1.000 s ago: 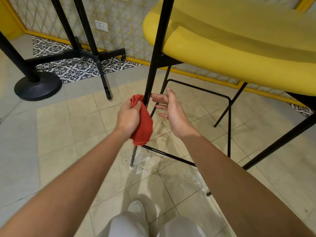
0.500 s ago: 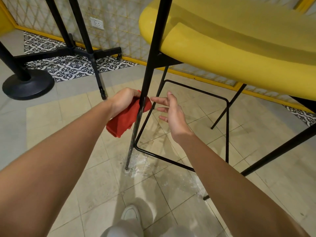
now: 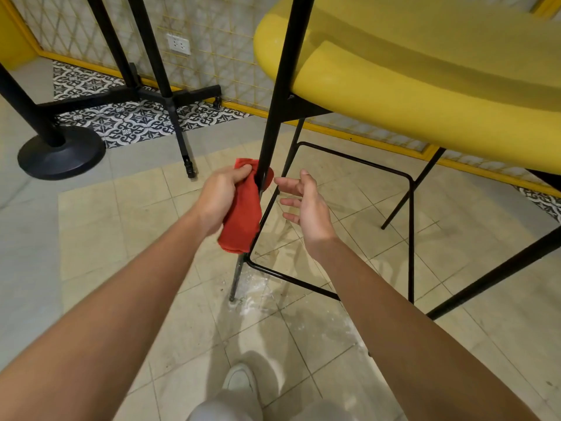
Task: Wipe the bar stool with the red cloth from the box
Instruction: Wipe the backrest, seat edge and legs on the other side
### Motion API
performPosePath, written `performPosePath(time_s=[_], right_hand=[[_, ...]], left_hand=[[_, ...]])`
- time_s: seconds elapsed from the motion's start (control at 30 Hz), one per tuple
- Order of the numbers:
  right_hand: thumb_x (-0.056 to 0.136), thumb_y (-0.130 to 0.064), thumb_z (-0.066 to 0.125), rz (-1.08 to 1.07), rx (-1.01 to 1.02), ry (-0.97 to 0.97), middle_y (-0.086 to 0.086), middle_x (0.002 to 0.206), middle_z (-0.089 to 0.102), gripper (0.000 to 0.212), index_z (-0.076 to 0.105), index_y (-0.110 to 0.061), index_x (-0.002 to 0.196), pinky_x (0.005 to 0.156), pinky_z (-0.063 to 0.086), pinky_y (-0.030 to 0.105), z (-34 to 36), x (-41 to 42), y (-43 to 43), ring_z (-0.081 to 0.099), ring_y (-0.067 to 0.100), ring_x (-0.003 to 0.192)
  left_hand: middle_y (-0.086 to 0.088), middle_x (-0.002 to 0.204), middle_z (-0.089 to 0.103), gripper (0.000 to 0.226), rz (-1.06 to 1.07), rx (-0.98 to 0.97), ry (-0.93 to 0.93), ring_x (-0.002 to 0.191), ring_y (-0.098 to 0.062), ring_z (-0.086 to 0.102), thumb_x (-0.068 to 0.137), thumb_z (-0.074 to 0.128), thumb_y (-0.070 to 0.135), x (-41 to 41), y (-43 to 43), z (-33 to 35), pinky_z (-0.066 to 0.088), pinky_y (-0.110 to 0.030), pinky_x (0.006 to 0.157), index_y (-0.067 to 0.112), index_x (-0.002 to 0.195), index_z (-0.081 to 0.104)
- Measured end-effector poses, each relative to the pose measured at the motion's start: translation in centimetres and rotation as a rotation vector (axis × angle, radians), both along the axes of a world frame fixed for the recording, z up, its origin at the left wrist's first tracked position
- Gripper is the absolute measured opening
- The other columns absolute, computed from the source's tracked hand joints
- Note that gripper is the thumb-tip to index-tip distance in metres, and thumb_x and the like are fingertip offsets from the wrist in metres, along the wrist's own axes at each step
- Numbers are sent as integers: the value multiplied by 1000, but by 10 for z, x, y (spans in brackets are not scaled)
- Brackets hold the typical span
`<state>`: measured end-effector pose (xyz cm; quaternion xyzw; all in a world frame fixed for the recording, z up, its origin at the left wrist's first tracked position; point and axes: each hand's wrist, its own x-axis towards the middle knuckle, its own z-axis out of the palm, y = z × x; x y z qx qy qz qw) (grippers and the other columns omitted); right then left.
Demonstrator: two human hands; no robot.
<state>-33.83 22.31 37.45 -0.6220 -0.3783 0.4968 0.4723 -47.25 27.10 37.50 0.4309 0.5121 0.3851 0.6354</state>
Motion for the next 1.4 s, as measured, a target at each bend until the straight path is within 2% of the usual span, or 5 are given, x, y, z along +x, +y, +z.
performPosePath(time_s=[0.23,0.4,0.9,1.17,1.4], right_hand=[[101,-43,19,41,-65,7,-3,117,57,52,63,-21,118,89,42,32,-13,-8,-4,53,15,106],[101,-42,19,18,-112,15,0,119,57,52,62,-19,120,89,41,32,-21,-4,1,52,15,104],[101,-43,23,-3,-224,52,2,118,58,51,61,-15,120,94,41,37,-43,-9,-8,52,17,102],[94,-44,45,92,-345,-19,-4,111,57,23,53,-26,106,87,41,29,-55,-29,-32,52,14,101],[85,-42,65,78,-297,130,4,130,55,68,32,-27,143,97,46,37,-59,-42,-54,57,21,111]], left_hand=[[-7,74,61,31,36,-46,315,66,-23,57,100,41,26,-2,-17,-52,46,-31,62,21,81,65],[-3,88,66,25,251,-9,15,72,-15,62,100,43,28,9,-20,-58,50,-25,58,14,106,62],[-4,77,58,27,374,-132,141,75,-19,58,101,38,26,21,-41,-80,50,-38,77,18,87,59],[-2,98,59,18,349,-165,177,90,-18,59,99,43,25,7,-57,-75,50,-34,82,17,116,48],[-1,97,63,27,276,-117,75,84,-12,63,94,57,29,1,-82,-54,50,-24,65,19,116,44]])
